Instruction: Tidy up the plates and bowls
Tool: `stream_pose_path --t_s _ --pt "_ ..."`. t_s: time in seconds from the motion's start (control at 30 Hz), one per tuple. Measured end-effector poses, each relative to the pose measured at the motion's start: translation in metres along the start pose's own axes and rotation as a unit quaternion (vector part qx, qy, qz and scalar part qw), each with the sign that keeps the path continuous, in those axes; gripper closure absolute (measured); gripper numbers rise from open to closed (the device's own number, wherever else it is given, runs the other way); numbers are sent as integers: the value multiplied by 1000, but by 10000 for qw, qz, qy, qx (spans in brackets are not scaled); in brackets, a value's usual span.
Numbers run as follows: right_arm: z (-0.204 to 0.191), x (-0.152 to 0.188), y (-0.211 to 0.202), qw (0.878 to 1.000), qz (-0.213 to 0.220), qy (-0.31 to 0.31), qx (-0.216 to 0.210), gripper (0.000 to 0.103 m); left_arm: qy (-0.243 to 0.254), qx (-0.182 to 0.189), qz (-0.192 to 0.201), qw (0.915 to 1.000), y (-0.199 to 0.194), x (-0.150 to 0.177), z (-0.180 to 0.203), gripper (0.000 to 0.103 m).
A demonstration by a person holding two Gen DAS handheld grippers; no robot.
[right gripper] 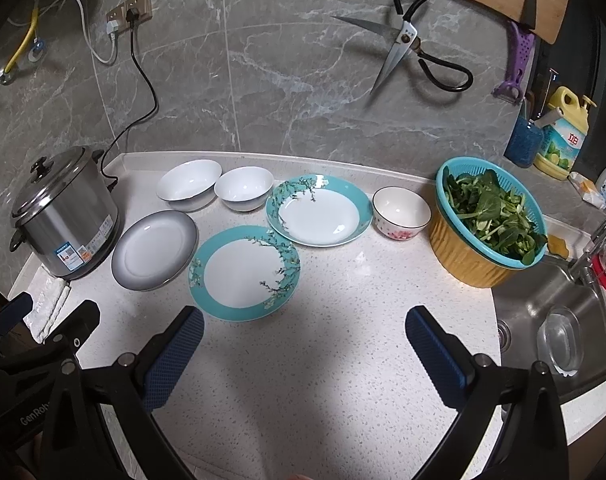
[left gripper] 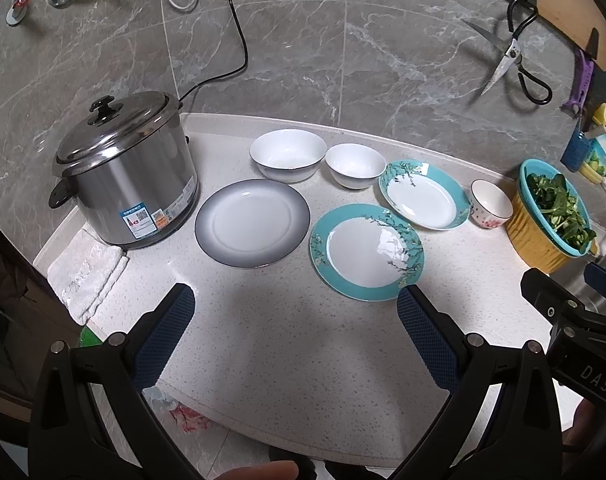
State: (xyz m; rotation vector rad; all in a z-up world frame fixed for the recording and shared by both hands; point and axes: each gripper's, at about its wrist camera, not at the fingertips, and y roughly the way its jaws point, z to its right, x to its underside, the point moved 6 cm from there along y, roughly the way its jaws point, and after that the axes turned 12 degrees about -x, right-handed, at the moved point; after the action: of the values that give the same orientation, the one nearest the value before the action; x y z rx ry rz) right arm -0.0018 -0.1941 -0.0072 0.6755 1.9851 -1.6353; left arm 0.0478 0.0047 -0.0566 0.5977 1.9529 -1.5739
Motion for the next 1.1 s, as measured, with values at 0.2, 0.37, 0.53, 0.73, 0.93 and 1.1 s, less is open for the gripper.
stream_pose_path --t_s 0.2,0.37,0.53,0.73,0.93,1.1 --pt "7 -6 12 9999 -95 -71 -65 0 -94 -140 -145 9998 17 -4 2 0" --pt "12 -17 22 9996 -117 -190 -164 0 -201 -269 -175 9993 26 -11 8 0" --pt "21 -26 34 9992 -169 -256 -252 0 -285 -351 -279 9986 38 -18 19 0" --pt "29 -38 55 9968 -227 -258 -720 0 -428 -397 -555 9968 68 -19 16 0" --pt "3 -67 99 9814 -221 -259 -1889 0 -782 -474 -1162 9890 141 -5 -42 2" --pt "-40 -94 166 9666 -569 -9 -2500 3 -1046 -468 -1356 9841 208 -8 -100 3"
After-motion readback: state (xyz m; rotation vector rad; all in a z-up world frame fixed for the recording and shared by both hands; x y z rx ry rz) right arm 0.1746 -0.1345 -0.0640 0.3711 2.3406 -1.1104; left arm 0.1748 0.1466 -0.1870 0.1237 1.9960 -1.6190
